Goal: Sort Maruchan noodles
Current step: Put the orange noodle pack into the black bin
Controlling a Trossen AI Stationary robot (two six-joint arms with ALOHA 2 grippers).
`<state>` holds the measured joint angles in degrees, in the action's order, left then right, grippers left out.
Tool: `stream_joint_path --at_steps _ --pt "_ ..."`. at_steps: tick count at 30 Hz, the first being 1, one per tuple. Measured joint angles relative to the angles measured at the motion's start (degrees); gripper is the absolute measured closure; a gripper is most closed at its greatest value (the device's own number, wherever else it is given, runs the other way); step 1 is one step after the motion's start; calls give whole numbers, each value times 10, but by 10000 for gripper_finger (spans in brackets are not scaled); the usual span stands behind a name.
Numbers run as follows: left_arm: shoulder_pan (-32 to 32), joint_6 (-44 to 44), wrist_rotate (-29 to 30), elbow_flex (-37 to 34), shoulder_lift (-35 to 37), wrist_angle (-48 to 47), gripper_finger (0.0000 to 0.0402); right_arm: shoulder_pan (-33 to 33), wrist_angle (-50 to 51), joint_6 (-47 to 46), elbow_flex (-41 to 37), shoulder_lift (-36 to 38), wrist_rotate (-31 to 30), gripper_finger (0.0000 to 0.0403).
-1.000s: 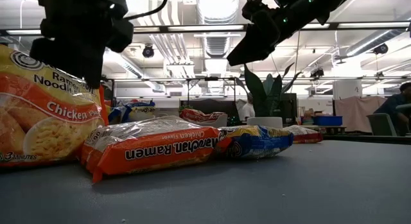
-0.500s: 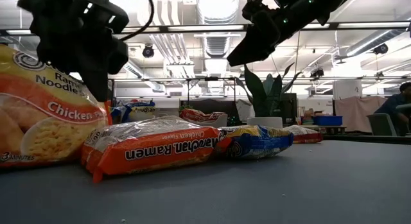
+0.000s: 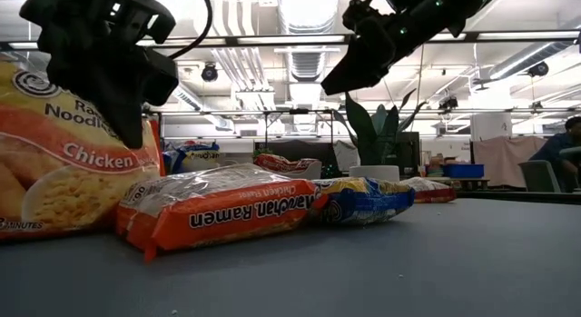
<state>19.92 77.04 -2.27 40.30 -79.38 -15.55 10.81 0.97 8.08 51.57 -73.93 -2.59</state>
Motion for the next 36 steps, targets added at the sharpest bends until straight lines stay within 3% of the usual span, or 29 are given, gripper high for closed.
stream_joint_path --at_steps 7,18,25,28,32,36 --pt "-1 -22 3 16 10 -26 358 0 0 -1 -2 0 0 99" --pt "0 -208 73 122 21 -146 369 0 0 -1 -2 0 0 99" --pt "3 -284 70 258 21 -292 385 0 0 -1 -2 0 0 99" --pt "9 -304 38 322 22 -365 396 0 0 -1 -2 0 0 99" --pt "19 -255 27 379 21 -537 401 0 0 -1 -2 0 0 99" --pt "28 -188 12 383 28 -672 401 0 0 -1 -2 0 0 99"
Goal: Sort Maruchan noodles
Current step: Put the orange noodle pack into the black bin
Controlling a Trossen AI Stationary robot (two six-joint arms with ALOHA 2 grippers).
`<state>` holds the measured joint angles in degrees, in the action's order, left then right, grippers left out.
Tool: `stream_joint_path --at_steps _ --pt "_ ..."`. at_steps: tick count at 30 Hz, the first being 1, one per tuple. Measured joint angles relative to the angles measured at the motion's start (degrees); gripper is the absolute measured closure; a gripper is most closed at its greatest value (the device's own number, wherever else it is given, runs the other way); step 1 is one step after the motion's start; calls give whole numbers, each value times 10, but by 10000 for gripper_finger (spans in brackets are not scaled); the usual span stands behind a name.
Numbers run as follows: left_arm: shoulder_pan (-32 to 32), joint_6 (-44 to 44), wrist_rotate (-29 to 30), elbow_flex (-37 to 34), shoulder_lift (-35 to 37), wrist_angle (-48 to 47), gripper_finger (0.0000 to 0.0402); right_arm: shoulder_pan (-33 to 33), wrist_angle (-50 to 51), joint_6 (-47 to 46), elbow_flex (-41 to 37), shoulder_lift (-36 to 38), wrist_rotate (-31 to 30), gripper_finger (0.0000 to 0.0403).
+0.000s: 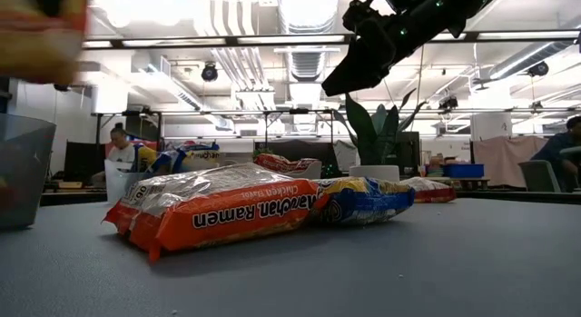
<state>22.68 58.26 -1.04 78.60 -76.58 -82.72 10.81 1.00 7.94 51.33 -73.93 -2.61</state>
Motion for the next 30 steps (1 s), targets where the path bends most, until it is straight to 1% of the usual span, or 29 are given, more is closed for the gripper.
stream_joint_path --at_steps 2,4,9,14,19,24,27,30 --pt "5 22 -27 -20 12 -17 401 0 0 0 0 0 0 99" --pt "8 36 -51 -50 27 1 401 0 0 1 0 0 0 99" --pt "9 38 -66 -140 65 120 401 0 0 1 0 0 0 99" --pt "9 44 -102 -239 92 193 401 0 0 0 0 0 0 99" --pt "9 63 -117 -317 122 280 401 0 0 0 0 0 0 99" --pt "9 105 -116 -357 141 292 396 0 0 0 0 0 0 99" --pt "9 139 -99 -362 148 296 382 0 0 0 0 0 0 99" --pt "9 163 -89 -356 151 320 372 1 0 0 0 0 -1 99"
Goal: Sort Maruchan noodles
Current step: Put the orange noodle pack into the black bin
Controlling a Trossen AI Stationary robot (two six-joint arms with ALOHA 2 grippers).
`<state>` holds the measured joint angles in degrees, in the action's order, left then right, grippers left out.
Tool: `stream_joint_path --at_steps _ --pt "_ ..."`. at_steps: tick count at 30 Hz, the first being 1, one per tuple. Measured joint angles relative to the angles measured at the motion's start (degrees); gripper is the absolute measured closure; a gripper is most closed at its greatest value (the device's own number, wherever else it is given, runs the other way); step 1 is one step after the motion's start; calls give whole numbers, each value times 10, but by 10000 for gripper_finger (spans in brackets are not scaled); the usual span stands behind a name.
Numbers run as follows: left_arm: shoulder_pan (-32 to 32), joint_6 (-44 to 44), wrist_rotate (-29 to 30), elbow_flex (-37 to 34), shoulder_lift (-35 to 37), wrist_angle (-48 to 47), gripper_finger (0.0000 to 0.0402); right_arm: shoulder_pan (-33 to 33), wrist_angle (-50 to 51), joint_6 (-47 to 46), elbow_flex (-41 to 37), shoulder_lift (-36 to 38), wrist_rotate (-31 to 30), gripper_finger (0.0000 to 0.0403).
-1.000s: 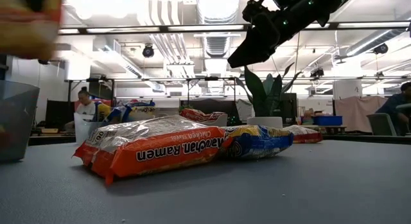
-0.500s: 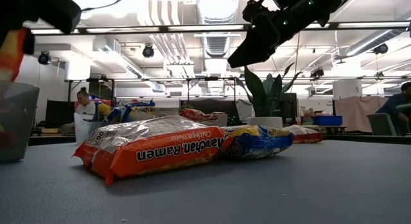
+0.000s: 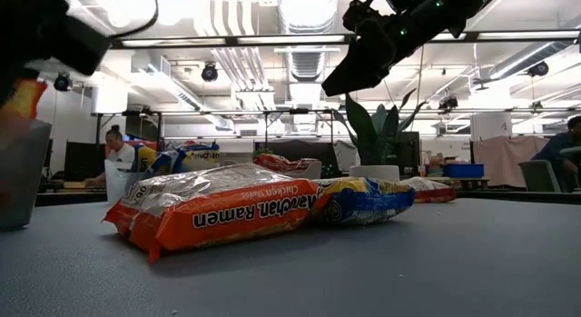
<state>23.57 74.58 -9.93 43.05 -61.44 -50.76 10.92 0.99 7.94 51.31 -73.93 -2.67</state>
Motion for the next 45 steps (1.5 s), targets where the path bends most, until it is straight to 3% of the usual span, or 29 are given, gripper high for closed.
stream_joint_path --at_steps 7,9,14,17,21,25,29,37,45 --pt "0 43 65 42 -14 29 369 5 0 -4 0 0 -1 99" --pt "0 56 59 47 -26 27 369 7 0 -6 0 0 -1 99" --pt "5 51 -70 65 -55 -1 369 7 0 -6 0 0 -1 99" --pt "18 39 -94 92 -68 -80 371 7 0 -5 0 0 0 99" --pt "31 16 -69 150 -78 -175 382 7 0 -5 0 0 0 99" --pt "43 23 2 203 -85 -280 396 8 0 -5 -1 0 0 99" --pt "63 59 42 197 -89 -338 401 8 0 -5 -1 0 0 99" --pt "85 80 5 135 -99 -224 401 7 0 -4 -3 0 0 99" --pt "85 55 -7 154 -114 -113 402 8 0 -4 -3 0 0 99"
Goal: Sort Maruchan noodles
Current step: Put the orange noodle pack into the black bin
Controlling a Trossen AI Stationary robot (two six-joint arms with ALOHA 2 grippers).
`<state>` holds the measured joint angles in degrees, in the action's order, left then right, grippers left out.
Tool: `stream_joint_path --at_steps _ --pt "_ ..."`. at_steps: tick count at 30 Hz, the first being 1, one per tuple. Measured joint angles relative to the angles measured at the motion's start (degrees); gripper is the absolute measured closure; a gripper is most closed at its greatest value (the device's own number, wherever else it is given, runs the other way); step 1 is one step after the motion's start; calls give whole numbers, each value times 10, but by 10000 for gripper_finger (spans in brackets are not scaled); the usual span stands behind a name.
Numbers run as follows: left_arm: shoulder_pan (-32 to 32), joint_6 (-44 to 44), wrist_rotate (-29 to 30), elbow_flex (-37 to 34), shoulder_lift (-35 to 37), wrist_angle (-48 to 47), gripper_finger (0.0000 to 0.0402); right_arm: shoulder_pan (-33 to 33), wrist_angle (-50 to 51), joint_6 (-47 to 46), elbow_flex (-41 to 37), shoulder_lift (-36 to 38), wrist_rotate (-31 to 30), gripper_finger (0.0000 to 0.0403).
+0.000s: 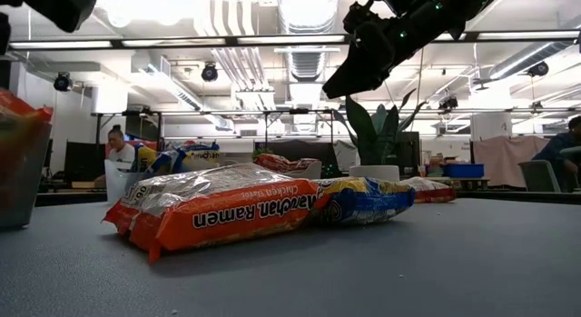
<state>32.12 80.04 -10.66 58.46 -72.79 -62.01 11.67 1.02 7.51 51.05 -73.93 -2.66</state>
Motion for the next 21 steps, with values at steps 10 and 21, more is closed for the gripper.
stream_joint_path --at_steps 10,21 --pt "3 35 -57 -5 -15 53 402 0 0 0 0 0 0 99" --pt "3 -35 -116 -1 -78 80 402 0 0 0 -1 0 0 99"
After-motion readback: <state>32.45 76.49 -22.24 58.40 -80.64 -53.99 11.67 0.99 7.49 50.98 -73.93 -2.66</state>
